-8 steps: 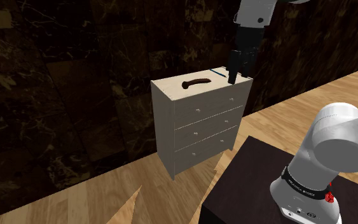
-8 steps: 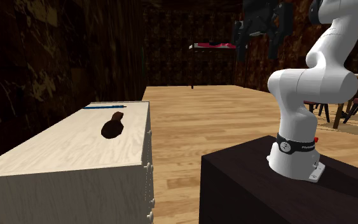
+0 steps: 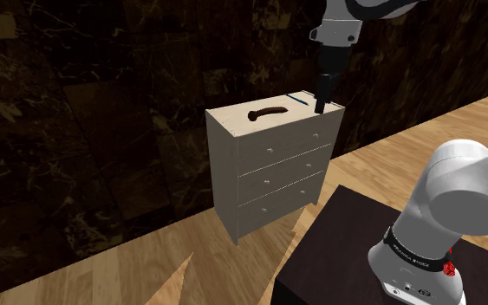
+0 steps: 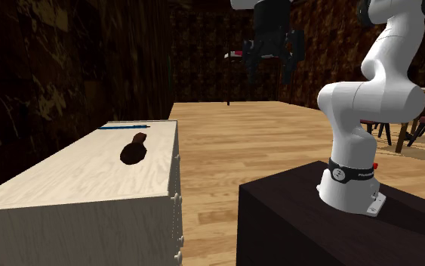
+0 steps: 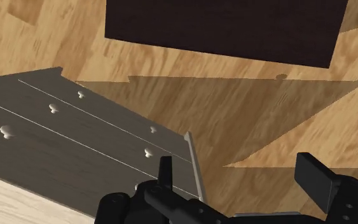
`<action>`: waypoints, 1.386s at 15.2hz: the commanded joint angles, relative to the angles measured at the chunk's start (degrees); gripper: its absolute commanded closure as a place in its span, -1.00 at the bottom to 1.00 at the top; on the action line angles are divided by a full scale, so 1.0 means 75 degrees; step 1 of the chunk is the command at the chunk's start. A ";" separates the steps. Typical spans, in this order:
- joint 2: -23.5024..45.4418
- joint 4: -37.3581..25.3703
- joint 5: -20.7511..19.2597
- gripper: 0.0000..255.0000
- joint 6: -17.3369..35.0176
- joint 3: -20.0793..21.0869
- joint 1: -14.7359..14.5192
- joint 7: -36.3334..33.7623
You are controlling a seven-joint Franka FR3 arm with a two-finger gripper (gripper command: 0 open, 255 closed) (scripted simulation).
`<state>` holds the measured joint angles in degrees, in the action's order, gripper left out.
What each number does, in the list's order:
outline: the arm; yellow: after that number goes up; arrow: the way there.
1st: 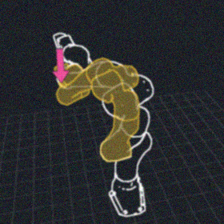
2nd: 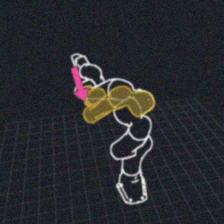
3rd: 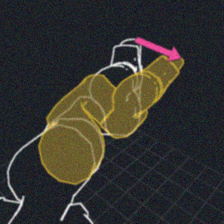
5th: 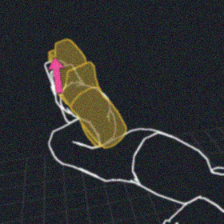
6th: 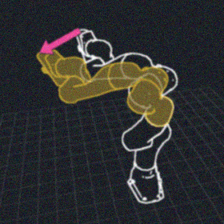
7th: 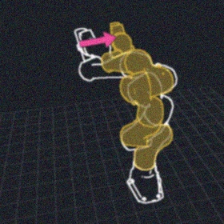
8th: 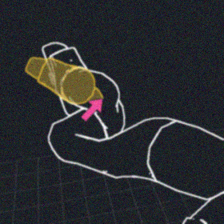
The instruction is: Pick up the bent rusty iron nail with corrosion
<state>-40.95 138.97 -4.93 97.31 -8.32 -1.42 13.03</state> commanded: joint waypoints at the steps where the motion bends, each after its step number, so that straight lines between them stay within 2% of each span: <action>1: 0.0410 -0.0209 -0.0287 -1.00 0.0183 -0.0394 -0.0088 0.0913; 6: 0.1629 -0.0850 -0.0735 -1.00 0.0769 -0.1276 -0.0374 0.2995; 10: 0.2772 -0.1570 -0.0810 -1.00 0.1220 -0.1881 -0.0642 0.4660; 16: 0.4679 -0.2933 -0.0417 -1.00 0.1763 -0.2513 -0.0941 0.7185; 21: 0.6327 -0.4293 0.0198 -1.00 0.1997 -0.2620 -0.0889 0.9203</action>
<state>3.86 108.83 -4.45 111.76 -27.94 -8.27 78.70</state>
